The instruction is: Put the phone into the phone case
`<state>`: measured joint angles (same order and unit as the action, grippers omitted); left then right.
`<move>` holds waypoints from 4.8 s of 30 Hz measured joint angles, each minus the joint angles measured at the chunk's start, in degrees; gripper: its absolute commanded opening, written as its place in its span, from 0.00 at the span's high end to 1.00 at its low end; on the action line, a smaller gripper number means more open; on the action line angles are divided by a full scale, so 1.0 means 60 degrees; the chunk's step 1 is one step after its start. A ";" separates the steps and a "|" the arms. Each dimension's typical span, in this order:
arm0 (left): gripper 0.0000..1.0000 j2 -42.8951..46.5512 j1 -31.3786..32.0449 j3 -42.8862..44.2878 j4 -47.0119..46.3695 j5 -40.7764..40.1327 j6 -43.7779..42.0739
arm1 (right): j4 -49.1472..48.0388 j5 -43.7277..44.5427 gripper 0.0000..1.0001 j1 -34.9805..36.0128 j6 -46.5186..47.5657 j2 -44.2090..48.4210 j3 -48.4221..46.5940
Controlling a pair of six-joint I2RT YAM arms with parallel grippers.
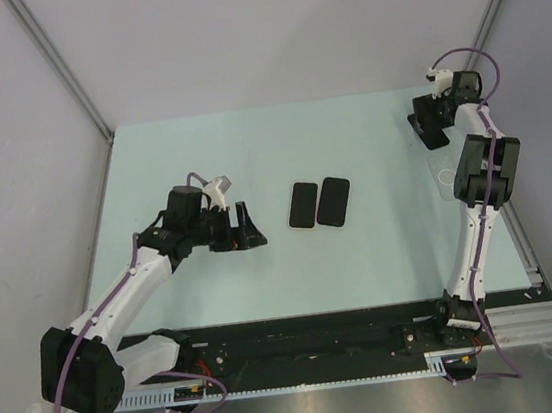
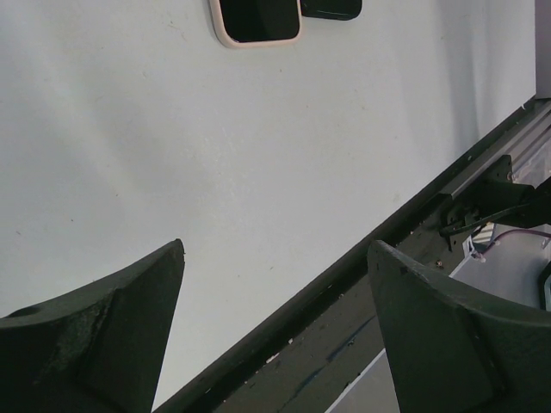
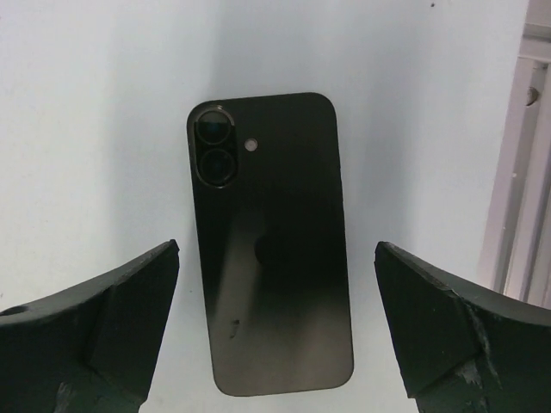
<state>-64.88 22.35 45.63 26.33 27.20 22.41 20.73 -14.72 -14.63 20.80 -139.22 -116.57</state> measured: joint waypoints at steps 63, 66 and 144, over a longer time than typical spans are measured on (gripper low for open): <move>0.19 0.0477 0.0015 0.0168 -0.0102 -0.0153 0.0707 | 0.0219 -0.0368 0.53 0.1592 -0.4266 0.5752 0.8470; 0.21 -0.0022 0.0251 0.0477 -0.0251 -0.0138 0.1053 | -0.0160 -0.0637 0.55 0.1807 -0.4615 0.6732 0.9766; 1.00 -0.5308 0.3348 0.0761 -0.6320 0.0652 0.4397 | -0.3381 0.0521 0.21 0.7745 -0.8932 1.3114 1.4735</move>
<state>-96.73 42.44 50.19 -11.60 31.11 48.80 0.45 -11.60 31.83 -32.80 -60.53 -28.16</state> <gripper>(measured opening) 0.039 0.767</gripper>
